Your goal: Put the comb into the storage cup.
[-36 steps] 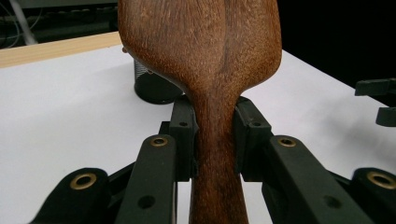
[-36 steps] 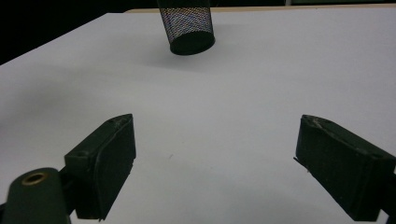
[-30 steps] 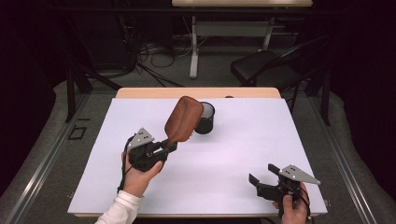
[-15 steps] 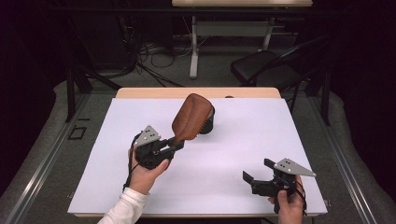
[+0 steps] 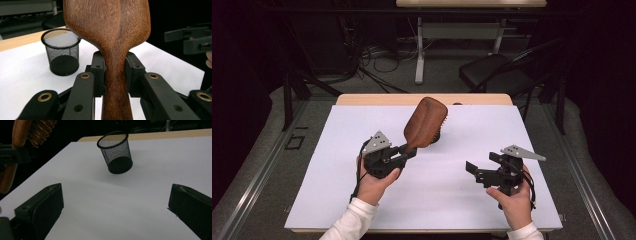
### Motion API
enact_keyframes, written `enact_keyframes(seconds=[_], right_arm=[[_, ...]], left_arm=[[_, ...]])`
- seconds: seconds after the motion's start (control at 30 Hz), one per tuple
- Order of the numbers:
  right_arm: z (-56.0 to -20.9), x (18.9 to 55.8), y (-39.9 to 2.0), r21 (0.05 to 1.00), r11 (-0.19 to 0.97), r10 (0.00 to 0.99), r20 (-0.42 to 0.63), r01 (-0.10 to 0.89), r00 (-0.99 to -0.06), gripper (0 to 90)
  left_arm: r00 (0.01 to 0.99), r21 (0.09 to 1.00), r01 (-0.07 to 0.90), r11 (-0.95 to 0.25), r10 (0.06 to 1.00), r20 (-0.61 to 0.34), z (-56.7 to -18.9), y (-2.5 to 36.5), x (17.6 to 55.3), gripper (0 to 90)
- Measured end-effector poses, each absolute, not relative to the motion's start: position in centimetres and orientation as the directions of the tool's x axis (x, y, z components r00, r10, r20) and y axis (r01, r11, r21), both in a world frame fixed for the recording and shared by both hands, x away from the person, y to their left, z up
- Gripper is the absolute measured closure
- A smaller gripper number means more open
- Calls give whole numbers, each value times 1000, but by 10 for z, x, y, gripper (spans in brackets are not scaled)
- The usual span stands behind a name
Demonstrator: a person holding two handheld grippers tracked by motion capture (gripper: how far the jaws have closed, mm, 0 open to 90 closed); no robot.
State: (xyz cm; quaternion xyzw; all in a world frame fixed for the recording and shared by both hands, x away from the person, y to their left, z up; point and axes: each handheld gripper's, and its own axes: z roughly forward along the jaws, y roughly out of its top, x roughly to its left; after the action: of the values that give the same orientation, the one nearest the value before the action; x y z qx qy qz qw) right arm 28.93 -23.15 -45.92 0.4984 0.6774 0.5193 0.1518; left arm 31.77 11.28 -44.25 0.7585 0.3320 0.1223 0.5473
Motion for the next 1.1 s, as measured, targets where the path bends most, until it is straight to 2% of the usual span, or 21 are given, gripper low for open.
enact_keyframes(seconds=[0.17, 0.33, 0.77, 1.1], right_arm=[[-447, 303, -221, 845, 24, 824, 286, 535, -489, 0], [-437, 308, -210, 873, 79, 795, 236, 481, -558, 0], [-421, 321, -196, 894, 81, 784, 215, 440, -582, 0], [-424, 319, -192, 902, 86, 776, 206, 423, -597, 0]], left_arm=[[753, 912, 370, -176, 631, -184, -443, 109, 320, 722], [759, 914, 367, -176, 624, -184, -444, 106, 323, 722], [768, 921, 354, -163, 612, -187, -447, 102, 326, 722], [771, 920, 361, -155, 604, -201, -458, 99, 324, 722]])
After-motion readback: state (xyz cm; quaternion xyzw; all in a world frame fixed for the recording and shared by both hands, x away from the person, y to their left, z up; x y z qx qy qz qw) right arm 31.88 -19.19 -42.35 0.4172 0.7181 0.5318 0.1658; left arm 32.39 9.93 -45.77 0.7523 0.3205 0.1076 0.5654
